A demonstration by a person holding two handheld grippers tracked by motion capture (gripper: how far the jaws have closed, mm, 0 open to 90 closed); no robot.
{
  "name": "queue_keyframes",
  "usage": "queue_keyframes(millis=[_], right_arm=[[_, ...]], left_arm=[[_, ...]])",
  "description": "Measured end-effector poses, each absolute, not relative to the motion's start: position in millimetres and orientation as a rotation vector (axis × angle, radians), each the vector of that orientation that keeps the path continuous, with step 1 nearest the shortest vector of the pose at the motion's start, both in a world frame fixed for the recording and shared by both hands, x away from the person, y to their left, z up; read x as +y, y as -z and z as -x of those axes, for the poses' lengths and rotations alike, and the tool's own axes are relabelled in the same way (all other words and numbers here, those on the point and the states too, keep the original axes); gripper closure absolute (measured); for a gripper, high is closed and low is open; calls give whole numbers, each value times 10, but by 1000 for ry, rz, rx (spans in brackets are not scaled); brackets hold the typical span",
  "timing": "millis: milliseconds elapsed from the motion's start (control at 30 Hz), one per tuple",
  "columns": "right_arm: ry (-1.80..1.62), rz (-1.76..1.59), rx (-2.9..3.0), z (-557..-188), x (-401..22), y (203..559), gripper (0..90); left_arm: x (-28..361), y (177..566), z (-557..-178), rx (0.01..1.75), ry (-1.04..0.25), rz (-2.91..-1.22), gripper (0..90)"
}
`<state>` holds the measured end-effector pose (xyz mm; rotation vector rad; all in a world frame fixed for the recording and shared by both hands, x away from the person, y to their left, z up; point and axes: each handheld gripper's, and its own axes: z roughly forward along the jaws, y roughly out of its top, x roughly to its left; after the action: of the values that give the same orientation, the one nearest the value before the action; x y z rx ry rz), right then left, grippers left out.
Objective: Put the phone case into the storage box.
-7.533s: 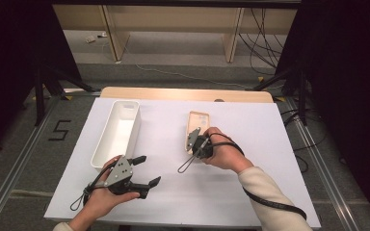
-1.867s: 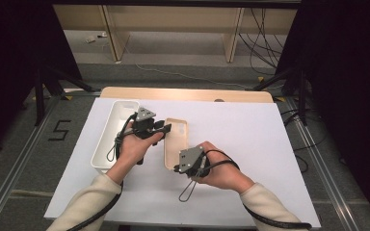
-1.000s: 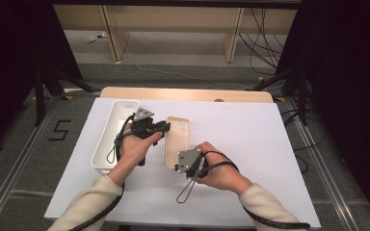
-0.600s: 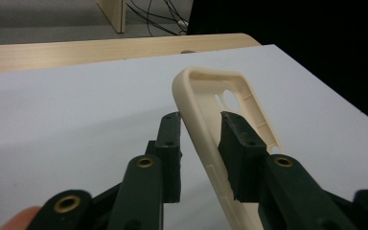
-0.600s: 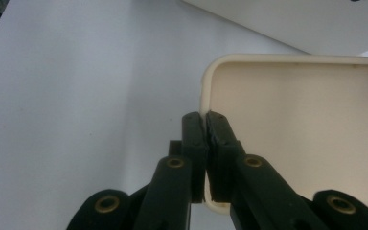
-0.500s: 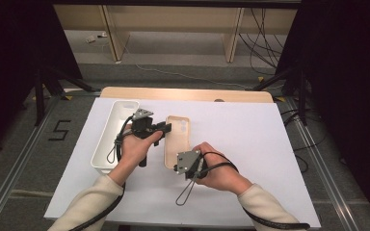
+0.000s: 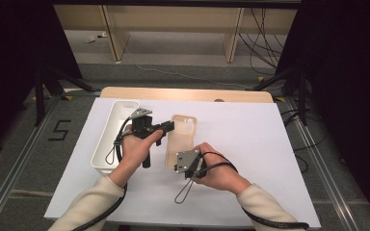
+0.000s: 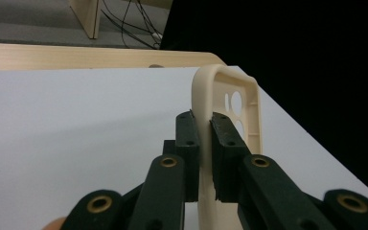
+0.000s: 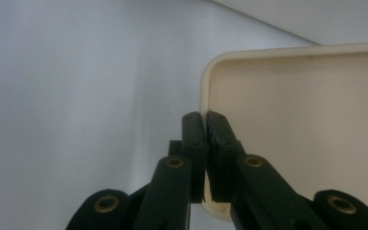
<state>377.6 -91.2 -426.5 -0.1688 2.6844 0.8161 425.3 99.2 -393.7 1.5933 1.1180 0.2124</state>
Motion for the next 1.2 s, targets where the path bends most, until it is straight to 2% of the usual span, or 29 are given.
queue_keyframes(millis=[67, 267, 533, 667, 900, 1200], right_arm=[[-843, 149, 2681, -3789, -917, 4274, 856], [-902, 86, 2665, -3821, -959, 4225, 719], [-1015, -30, 2634, -3860, -1029, 4169, 482], [-1075, -90, 2616, -3867, -1069, 4147, 392], [-1183, -186, 2585, -3881, -1182, 4123, 285], [-1228, -257, 2538, -3880, -1357, 4118, 255]], left_arm=[[990, 3918, -4239, 1097, -241, -1604, 832], [1030, 3896, -4244, 1083, -279, -1598, 833], [1076, 3862, -4242, 1048, -353, -1607, 832], [1108, 3842, -4243, 1034, -381, -1608, 831], [1158, 3788, -4236, 1024, -399, -1601, 831], [1212, 3727, -4228, 1010, -417, -1593, 830]])
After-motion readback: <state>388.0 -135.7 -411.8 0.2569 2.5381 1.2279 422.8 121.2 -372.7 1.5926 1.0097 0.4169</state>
